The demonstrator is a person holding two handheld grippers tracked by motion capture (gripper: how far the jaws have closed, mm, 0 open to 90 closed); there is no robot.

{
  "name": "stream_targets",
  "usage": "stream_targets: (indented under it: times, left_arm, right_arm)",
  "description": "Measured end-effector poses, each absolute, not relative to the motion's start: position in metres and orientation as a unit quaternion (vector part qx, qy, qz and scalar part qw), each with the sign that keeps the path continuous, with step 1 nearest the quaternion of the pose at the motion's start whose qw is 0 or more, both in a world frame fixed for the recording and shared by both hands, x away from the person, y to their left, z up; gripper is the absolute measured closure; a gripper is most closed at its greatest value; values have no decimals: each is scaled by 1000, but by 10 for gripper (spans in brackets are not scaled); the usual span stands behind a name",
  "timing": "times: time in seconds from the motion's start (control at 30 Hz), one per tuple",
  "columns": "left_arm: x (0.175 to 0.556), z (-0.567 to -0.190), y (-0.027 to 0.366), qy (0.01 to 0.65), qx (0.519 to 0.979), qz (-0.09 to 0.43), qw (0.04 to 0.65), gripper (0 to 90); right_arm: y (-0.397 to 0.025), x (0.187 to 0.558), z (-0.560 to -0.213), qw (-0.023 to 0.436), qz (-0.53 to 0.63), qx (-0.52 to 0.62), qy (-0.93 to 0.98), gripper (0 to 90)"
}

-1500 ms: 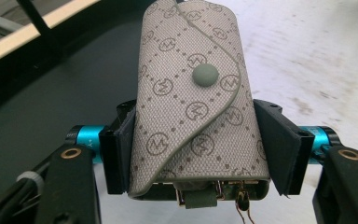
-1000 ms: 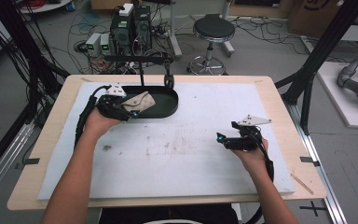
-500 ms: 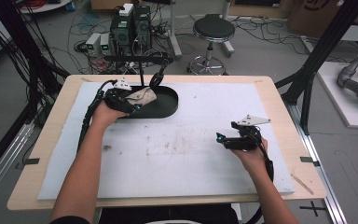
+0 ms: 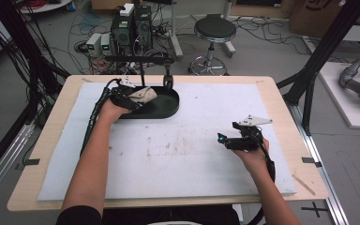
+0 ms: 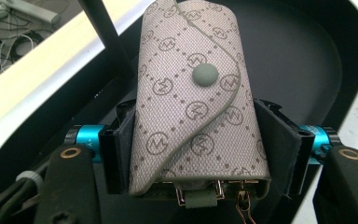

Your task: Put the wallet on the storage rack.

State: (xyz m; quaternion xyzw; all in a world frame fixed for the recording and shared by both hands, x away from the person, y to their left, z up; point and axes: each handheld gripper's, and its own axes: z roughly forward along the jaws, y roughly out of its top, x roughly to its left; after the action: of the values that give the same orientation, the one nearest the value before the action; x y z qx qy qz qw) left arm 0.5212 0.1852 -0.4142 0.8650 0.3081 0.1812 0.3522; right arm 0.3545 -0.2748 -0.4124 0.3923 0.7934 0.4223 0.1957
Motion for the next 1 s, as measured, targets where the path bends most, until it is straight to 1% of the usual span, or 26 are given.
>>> stream_targets:
  times: [0.27, 0.47, 0.53, 0.67, 0.77, 1.0]
  left_arm:
    - [529, -425, 187, 324, 871, 167, 329, 351]
    - [530, -427, 184, 335, 872, 164, 317, 319]
    - [530, -426, 184, 339, 869, 167, 320, 298]
    - [528, -421, 185, 340, 868, 169, 320, 295]
    - [525, -416, 187, 344, 867, 168, 319, 275]
    - [505, -403, 193, 349, 854, 166, 349, 245]
  right_arm:
    - [-275, 355, -413, 195, 422, 394, 793, 192]
    - [-274, 355, -413, 194, 420, 393, 795, 191]
    - [-275, 356, -413, 197, 420, 390, 795, 192]
    - [-275, 355, -413, 196, 421, 393, 794, 191]
    - [-275, 355, -413, 197, 423, 393, 793, 192]
    - [-276, 355, -412, 197, 424, 392, 792, 191]
